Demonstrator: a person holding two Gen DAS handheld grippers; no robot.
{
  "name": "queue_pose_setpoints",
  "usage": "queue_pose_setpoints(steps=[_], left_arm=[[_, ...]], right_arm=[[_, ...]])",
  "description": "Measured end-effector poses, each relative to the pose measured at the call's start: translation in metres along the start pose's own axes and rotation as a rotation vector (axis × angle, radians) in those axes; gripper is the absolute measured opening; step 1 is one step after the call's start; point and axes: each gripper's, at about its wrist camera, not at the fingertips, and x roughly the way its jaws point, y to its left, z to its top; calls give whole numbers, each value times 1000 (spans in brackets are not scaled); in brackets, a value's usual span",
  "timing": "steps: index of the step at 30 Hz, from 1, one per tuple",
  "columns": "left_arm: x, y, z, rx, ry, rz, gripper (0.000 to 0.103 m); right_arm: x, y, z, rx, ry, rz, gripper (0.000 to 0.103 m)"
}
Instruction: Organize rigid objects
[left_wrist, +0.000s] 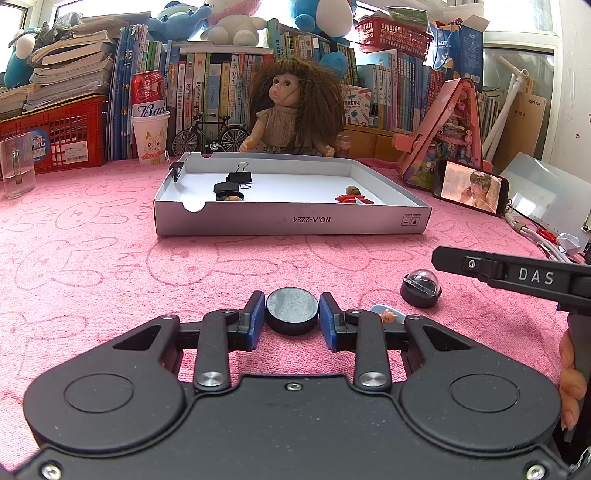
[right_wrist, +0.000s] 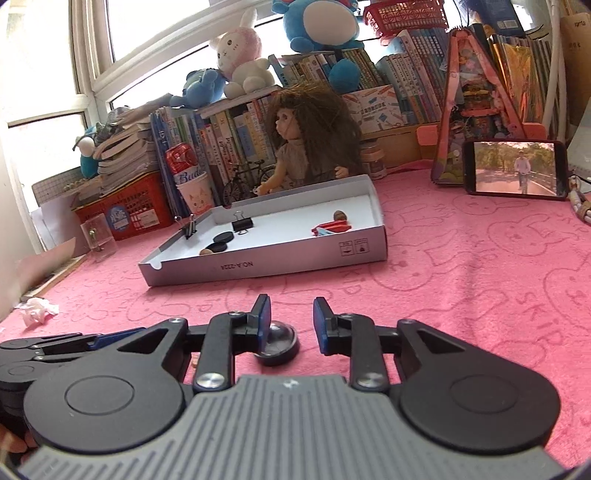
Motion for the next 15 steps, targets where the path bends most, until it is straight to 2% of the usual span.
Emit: queue_pose_setpoints(steps=[2,3,4,6,8,12,15], left_arm=[[0,0,0,0,0,0,30],[0,0,0,1,0,0,30],[0,0,0,1,0,0,30],[0,0,0,0,0,1,30],[1,0,0,-1,0,1,30],[0,-1,0,2,0,1,30],[0,-1,-1,0,0,0,30]], right_arm=[[-3,2,-2,-38,-5,3,50],[-5,3,-3,-58,-11,29,53],[-6,6,-4,-79,-11,60,60],[-6,16,-6,-143,7,74,67],[-1,22,-8,-175,25,62,67],[5,19,-4,-99,33,54,67],[9,18,0,-96,22,11,67]])
